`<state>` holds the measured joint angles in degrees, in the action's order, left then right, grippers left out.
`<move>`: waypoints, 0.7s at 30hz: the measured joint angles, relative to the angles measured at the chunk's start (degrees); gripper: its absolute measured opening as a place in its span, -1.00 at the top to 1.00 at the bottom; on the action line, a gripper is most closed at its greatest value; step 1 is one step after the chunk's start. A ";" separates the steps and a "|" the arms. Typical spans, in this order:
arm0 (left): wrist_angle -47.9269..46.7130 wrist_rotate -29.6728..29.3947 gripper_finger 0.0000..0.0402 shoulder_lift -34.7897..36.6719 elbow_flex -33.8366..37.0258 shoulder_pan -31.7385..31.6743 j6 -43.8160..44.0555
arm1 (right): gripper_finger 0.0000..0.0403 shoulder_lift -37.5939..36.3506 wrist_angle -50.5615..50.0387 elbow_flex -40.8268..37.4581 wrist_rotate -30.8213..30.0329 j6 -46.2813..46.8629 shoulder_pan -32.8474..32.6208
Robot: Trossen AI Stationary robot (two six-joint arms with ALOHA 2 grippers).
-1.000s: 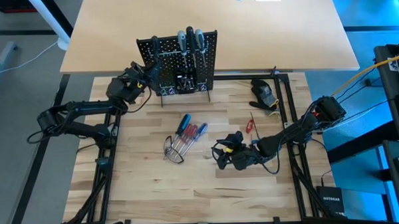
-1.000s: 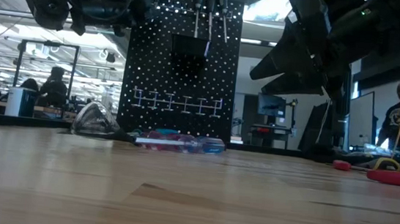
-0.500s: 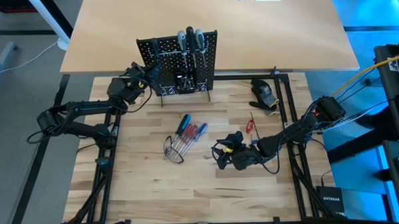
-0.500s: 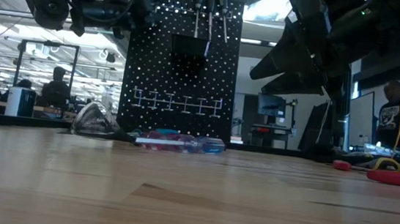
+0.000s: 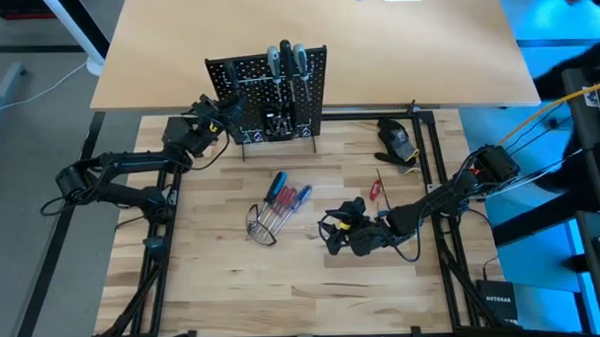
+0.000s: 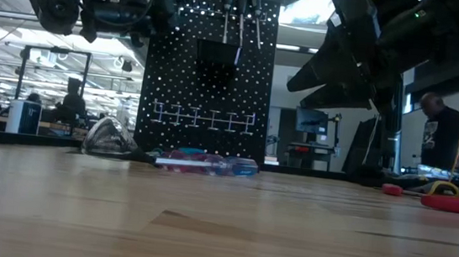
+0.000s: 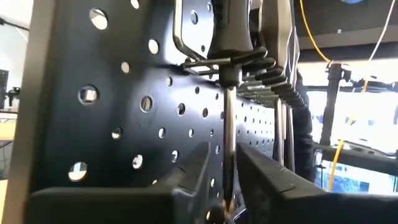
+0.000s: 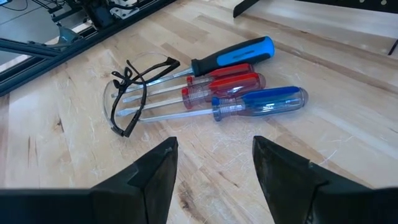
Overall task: Hang tools onto peg board
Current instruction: Hang the black screwdriver on the peg board, then put the black protective eyewear on the top left of the table
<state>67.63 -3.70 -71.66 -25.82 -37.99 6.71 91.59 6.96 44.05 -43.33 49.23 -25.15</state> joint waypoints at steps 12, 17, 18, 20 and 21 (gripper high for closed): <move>-4.71 1.42 0.22 3.94 0.00 0.05 -1.20 | -0.04 -0.02 -1.05 0.00 0.37 -0.07 0.00; -12.42 1.41 0.20 9.88 0.00 0.05 -5.99 | -0.04 -0.02 -1.07 0.02 0.37 -0.16 0.00; -14.22 1.40 0.21 11.16 0.00 0.05 -6.85 | -0.04 -0.02 -1.07 0.01 0.37 -0.17 0.00; -17.69 1.40 0.21 13.92 0.00 0.06 -8.56 | -0.04 -0.02 -1.07 0.02 0.37 -0.20 0.04; -19.33 1.40 0.22 15.38 0.00 0.07 -9.13 | -0.04 -0.02 -1.07 0.02 0.35 -0.22 0.04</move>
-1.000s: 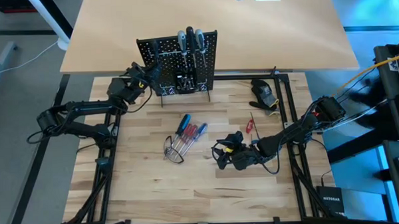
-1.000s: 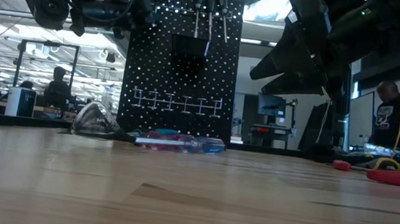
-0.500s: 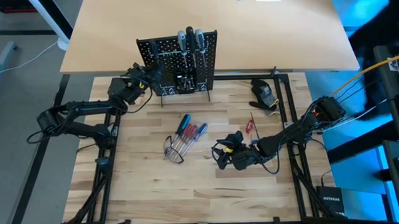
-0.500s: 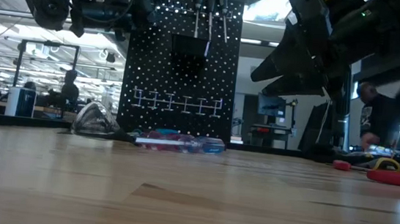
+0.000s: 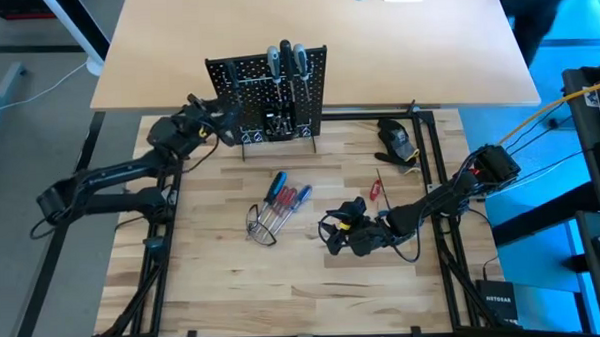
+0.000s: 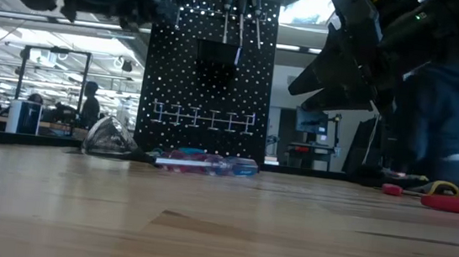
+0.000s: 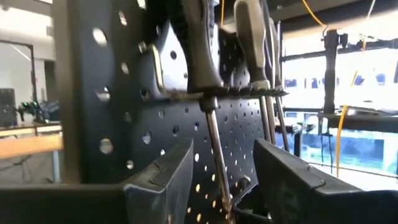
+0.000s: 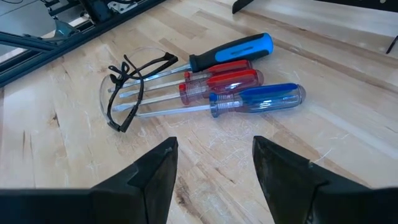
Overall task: Hang tools onto peg board
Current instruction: Put the black protective eyewear on the top left of the table
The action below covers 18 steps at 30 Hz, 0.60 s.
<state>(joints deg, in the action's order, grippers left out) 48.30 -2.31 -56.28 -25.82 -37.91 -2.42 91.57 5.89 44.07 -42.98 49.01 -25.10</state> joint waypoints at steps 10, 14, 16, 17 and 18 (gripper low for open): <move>-16.44 0.00 0.22 12.88 -0.04 0.11 -5.71 | -0.04 0.00 0.02 0.00 0.02 -1.44 0.00; -20.45 0.81 0.22 15.76 -0.62 0.81 -5.85 | -0.04 0.00 0.02 0.00 0.04 -1.81 0.00; -23.40 1.40 0.22 16.67 -1.80 1.80 -6.85 | -0.04 0.00 0.02 0.00 0.04 -2.53 0.00; -24.79 1.65 0.22 16.83 -2.51 2.40 -7.09 | -0.04 0.00 0.02 0.00 0.02 -2.81 0.00; -26.33 1.72 0.22 16.93 -3.27 3.12 -7.21 | -0.04 0.00 0.02 0.00 0.03 -2.97 0.00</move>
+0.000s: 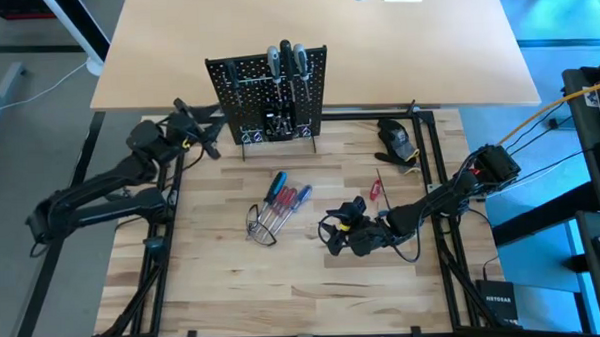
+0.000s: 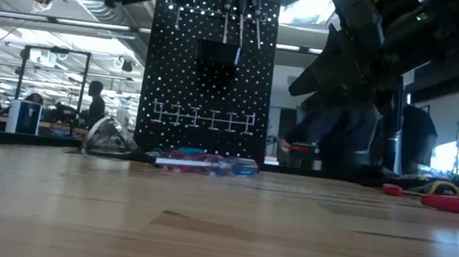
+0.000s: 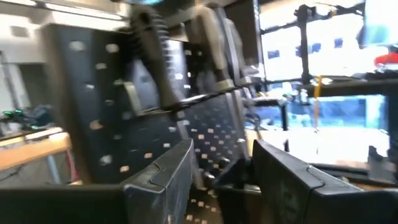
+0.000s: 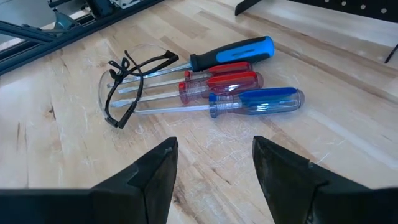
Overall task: Hang tools onto peg board
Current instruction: Put the black protective eyewear on the top left of the table
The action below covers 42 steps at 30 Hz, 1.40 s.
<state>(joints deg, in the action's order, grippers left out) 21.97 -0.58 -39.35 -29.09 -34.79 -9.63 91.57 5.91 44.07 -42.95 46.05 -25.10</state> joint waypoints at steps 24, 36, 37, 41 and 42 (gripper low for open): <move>-20.31 -0.02 0.22 -0.13 -10.20 19.11 -1.48 | -0.04 0.00 0.01 0.00 -0.39 -9.29 0.00; -25.46 -0.04 0.22 -2.83 -10.26 27.85 -0.99 | -0.04 0.00 0.46 0.00 -0.90 -13.80 4.81; -26.19 -0.07 0.22 -3.83 -10.26 28.44 -0.67 | -0.04 0.00 0.49 0.00 -0.45 -14.31 5.51; -28.18 -2.36 0.22 -8.48 -10.26 30.19 1.02 | -0.04 0.00 0.75 0.00 3.26 -17.54 8.25; -28.56 -3.32 0.22 -9.76 -10.26 30.49 1.43 | -0.04 0.00 1.00 0.00 4.08 -18.07 8.80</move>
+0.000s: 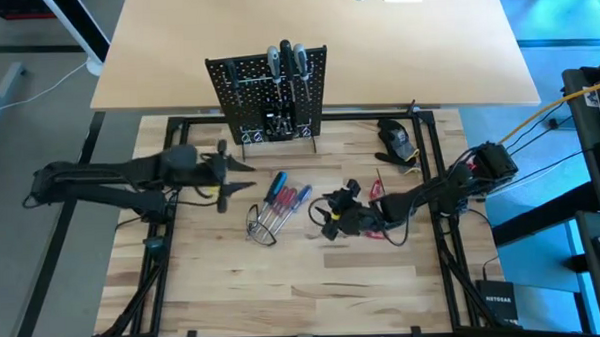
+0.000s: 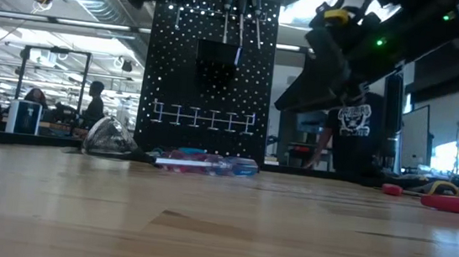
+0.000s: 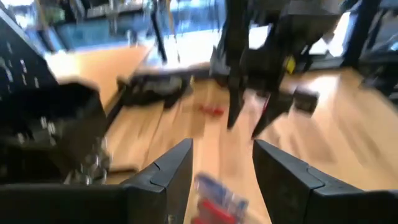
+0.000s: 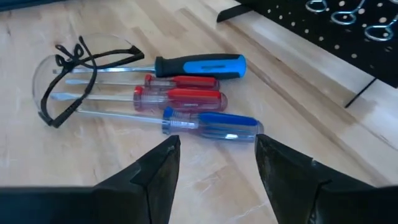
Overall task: Hang tools onto peg board
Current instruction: Put the black protective eyewear on the top left of the table
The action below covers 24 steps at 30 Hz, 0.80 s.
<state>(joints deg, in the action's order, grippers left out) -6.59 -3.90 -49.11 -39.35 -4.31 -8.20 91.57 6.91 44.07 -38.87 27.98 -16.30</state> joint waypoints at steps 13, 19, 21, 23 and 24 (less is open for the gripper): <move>-12.20 -3.76 0.22 -17.46 -2.48 0.61 7.27 | -0.04 0.00 0.82 0.00 2.49 -3.84 3.37; -24.31 0.41 0.22 -21.12 -3.30 4.00 12.49 | -0.04 0.00 0.91 0.00 2.47 -4.48 3.43; -25.58 1.92 0.22 -21.43 -3.30 5.77 12.04 | -0.04 0.00 1.40 0.00 2.47 -4.69 3.76; -25.11 2.31 0.22 -21.53 -3.30 7.84 10.22 | -0.04 0.00 2.22 0.00 2.47 -4.72 4.12; -24.96 2.37 0.22 -21.57 -3.30 8.79 8.85 | -0.04 0.00 2.58 0.00 2.47 -4.69 4.12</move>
<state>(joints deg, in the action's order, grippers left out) -31.56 -1.53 -70.68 -42.65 4.49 0.65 91.57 9.49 44.07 -36.40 23.29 -12.19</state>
